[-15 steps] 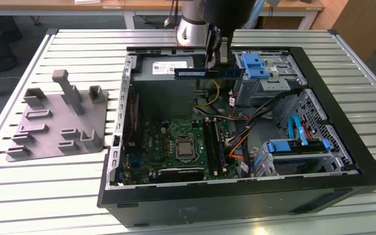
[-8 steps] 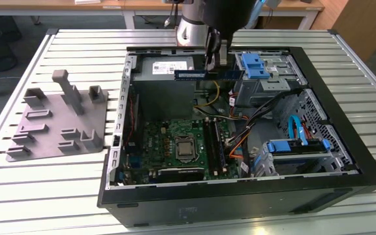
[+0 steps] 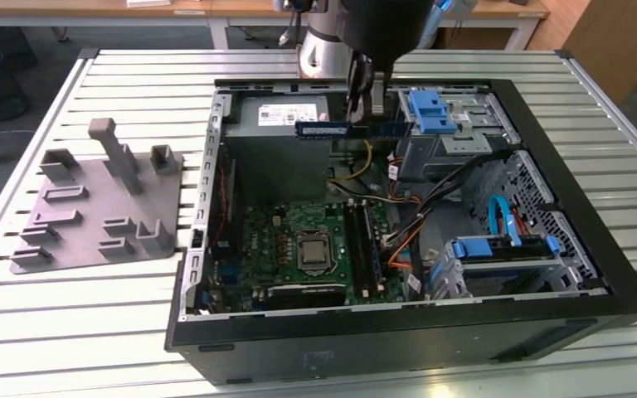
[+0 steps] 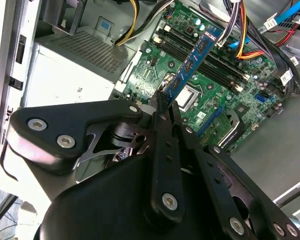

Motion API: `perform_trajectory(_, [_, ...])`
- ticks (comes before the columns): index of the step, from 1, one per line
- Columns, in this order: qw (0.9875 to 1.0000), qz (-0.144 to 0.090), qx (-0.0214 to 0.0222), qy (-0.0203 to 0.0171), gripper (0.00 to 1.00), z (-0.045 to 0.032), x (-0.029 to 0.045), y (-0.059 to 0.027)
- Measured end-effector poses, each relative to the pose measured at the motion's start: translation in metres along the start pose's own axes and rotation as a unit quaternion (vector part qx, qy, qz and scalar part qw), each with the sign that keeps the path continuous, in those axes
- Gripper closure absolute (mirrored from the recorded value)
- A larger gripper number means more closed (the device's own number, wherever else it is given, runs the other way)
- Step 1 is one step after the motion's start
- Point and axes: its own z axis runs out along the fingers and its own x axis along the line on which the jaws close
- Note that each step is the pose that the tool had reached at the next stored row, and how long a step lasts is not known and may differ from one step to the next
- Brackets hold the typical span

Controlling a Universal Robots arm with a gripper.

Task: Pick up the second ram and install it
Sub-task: 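Pick up the second ram and move it above second insertion slot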

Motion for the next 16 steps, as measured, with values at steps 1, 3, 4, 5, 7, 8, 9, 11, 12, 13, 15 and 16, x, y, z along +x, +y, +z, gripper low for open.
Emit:
perform_trajectory(1, [1.0000,0.000,0.0000,0.0000,0.86,0.0008,0.0001,0.0000])
perform_trajectory(3, [1.0000,0.000,0.0000,0.0001,0.86,0.0020,0.0002,-0.0001])
perform_trajectory(4, [1.0000,0.000,0.0000,0.0000,0.86,0.0027,0.0003,-0.0001])
perform_trajectory(5, [1.0000,0.000,0.0000,0.0000,0.86,0.0033,0.0004,-0.0001])
perform_trajectory(7, [1.0000,0.000,0.0000,0.0000,0.86,0.0046,0.0005,-0.0002])
perform_trajectory(8, [1.0000,0.000,0.0000,0.0000,0.86,0.0053,0.0007,-0.0002])
perform_trajectory(9, [1.0000,0.000,0.0000,0.0000,0.86,0.0061,0.0008,-0.0002])
perform_trajectory(11, [1.0000,0.000,0.0000,0.0000,0.86,0.0079,0.0011,-0.0003])
perform_trajectory(12, [1.0000,0.000,0.0000,0.0000,0.86,0.0088,0.0013,-0.0003])
perform_trajectory(13, [1.0000,0.000,0.0000,0.0000,0.86,0.0098,0.0015,-0.0004])
perform_trajectory(15, [1.0000,0.000,0.0000,0.0000,0.86,0.0123,0.0019,-0.0005])
perform_trajectory(16, [1.0000,0.000,0.0000,0.0000,0.86,0.0137,0.0022,-0.0006])
